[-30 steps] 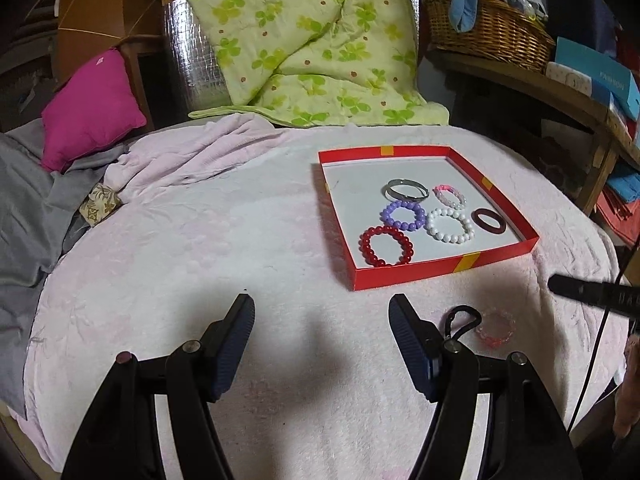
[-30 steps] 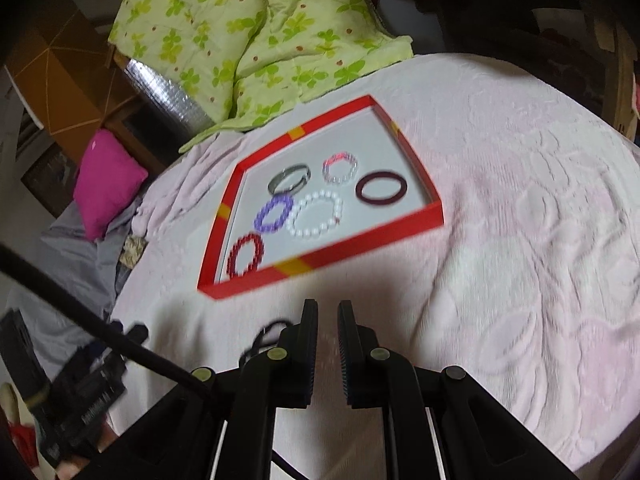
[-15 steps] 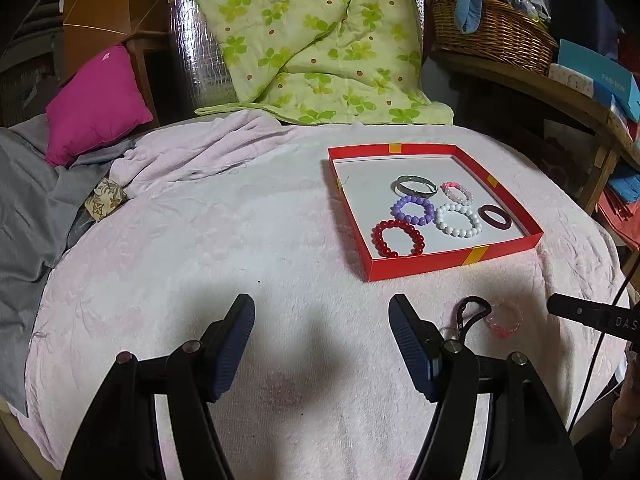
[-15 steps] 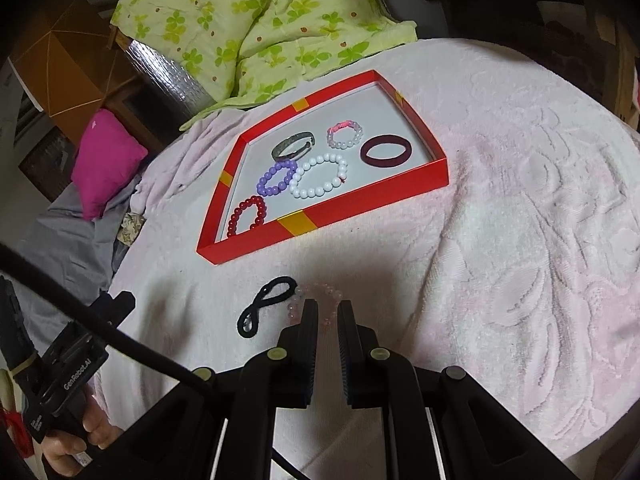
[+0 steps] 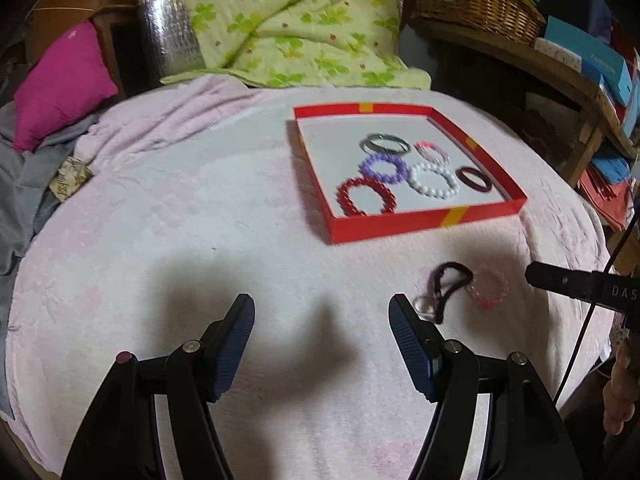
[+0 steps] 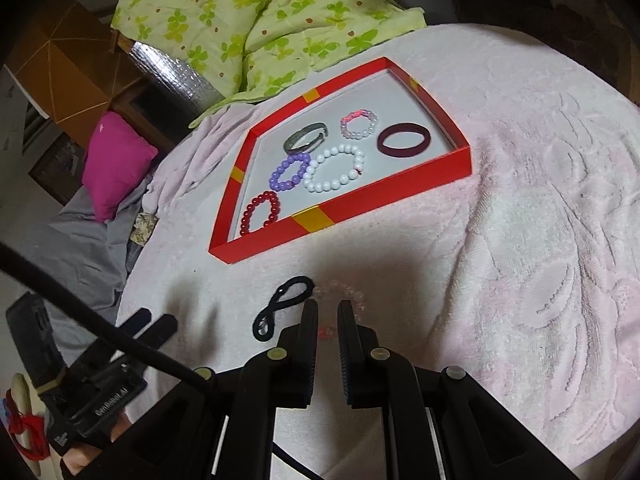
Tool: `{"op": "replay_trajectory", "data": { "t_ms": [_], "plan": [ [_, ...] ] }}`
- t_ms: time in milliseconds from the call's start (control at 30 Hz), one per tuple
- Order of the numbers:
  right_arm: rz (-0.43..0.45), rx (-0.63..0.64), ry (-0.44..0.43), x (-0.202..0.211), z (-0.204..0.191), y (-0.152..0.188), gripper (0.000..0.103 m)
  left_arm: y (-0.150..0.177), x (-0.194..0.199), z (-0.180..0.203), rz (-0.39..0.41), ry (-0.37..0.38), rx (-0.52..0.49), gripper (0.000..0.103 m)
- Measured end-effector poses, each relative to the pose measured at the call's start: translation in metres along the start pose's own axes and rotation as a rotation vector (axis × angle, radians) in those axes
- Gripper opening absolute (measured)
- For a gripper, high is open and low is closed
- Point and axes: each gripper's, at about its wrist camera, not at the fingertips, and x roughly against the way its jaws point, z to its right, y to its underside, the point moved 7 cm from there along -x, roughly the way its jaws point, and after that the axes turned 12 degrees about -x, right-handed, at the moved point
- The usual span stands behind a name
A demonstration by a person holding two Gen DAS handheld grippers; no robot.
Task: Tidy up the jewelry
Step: 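Grasp the black lanyard with keyring with the left gripper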
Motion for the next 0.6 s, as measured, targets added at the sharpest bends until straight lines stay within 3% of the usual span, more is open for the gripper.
{"op": "replay_trajectory", "data": {
  "t_ms": [600],
  "plan": [
    [-0.032, -0.024, -0.014, 0.006, 0.019, -0.003, 0.011, -0.01, -0.024, 0.065, -0.032, 0.058, -0.128, 0.07]
  ]
}}
